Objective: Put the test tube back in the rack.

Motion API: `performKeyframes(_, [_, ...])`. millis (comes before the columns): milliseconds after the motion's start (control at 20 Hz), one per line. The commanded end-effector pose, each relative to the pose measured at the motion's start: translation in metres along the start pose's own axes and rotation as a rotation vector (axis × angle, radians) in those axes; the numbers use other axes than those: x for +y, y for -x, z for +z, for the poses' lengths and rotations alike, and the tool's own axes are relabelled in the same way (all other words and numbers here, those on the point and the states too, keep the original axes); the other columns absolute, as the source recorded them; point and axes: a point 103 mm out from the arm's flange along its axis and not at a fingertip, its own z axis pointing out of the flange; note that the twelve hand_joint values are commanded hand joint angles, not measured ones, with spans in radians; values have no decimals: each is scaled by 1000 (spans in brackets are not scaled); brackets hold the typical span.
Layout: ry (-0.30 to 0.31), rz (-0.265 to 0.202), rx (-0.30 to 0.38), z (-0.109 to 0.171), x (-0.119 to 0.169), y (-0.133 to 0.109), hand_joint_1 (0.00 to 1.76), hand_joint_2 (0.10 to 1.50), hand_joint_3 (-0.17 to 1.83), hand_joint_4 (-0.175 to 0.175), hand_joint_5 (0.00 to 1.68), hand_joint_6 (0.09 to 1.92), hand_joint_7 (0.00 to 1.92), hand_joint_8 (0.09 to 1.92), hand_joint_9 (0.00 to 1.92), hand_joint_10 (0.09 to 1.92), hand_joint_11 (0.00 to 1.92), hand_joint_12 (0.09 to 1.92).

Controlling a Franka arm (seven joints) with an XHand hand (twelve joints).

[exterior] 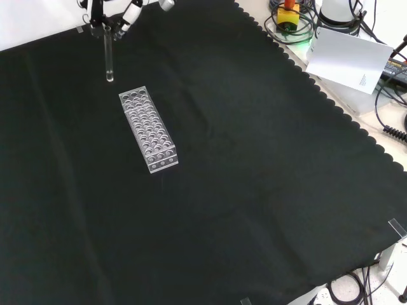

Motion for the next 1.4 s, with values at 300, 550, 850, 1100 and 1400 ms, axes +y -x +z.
performKeyframes(300, [-38,-38,-9,15,-3,-6,1417,984,0,-175,1270,286,1309,846,1262,378,692,1253])
performKeyframes(550, [-64,-27,-17,29,-5,2,1416,984,0,-175,1270,286,1309,846,1262,378,691,1253])
performKeyframes(850, [-97,-20,-18,45,-7,6,1417,984,0,-175,1270,286,1310,845,1262,378,691,1253])
performKeyframes(1100, [-122,-13,-33,59,-7,10,1417,984,0,-175,1270,286,1310,845,1262,378,690,1253])
performKeyframes(1400, [-146,8,-69,69,-5,21,1417,984,0,-175,1270,286,1310,845,1262,377,690,1253])
